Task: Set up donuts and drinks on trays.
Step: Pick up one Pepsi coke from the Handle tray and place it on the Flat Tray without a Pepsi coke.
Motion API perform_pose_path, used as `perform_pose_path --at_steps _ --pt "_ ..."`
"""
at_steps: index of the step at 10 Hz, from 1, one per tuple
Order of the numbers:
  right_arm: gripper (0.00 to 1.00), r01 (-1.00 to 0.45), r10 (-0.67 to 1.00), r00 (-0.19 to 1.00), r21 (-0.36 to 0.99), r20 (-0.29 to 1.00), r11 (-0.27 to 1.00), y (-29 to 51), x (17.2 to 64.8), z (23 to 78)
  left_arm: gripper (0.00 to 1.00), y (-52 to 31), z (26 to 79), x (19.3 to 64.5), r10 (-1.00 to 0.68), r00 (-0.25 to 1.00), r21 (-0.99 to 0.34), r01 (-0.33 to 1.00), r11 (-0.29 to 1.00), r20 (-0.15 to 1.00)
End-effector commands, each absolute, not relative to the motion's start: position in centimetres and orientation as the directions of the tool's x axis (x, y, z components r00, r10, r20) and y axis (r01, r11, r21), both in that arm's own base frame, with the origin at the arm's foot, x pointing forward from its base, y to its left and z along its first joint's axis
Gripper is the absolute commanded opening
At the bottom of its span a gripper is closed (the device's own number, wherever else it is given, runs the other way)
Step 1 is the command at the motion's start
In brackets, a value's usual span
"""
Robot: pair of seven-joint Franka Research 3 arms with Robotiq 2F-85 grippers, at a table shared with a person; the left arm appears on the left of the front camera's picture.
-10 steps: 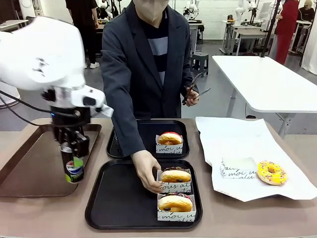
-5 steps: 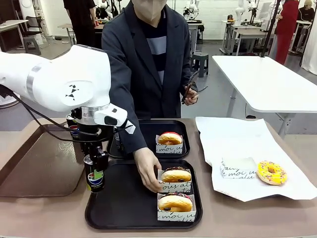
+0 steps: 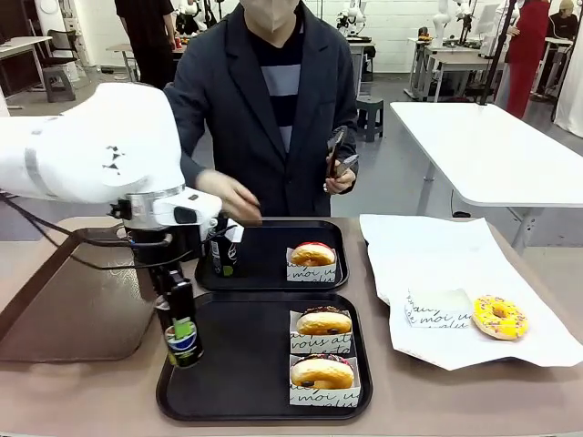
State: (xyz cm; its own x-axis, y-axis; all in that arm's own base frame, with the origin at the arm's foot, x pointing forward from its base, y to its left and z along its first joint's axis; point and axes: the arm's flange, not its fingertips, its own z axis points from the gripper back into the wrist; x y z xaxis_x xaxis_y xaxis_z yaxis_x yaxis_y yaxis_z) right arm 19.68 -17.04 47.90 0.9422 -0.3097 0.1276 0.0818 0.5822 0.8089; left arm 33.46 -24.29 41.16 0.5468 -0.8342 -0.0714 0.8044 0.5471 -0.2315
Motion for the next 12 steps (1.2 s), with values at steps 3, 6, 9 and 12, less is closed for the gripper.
perform_pose_path --at_steps 3,6,9,12 --pt "1.0 0.058 -0.303 0.942 0.818 0.145 0.573 -17.1 19.7 47.9 0.59 -13.6 51.4 23.4 -0.81 0.566 -0.115 0.824 0.554 0.153" --pt "1.0 0.058 -0.303 0.942 0.818 0.145 0.573 -17.1 19.7 47.9 0.59 -12.5 51.4 24.4 -0.797 0.583 -0.146 0.812 0.565 0.16" --pt "1.0 0.058 -0.303 0.942 0.818 0.145 0.573 -17.1 19.7 47.9 0.59 -12.2 52.3 23.3 -0.792 0.586 -0.15 0.81 0.567 0.173" --pt "1.0 0.058 -0.303 0.942 0.818 0.145 0.573 -17.1 19.7 47.9 0.59 -12.2 52.3 23.3 -0.792 0.586 -0.15 0.81 0.567 0.173"
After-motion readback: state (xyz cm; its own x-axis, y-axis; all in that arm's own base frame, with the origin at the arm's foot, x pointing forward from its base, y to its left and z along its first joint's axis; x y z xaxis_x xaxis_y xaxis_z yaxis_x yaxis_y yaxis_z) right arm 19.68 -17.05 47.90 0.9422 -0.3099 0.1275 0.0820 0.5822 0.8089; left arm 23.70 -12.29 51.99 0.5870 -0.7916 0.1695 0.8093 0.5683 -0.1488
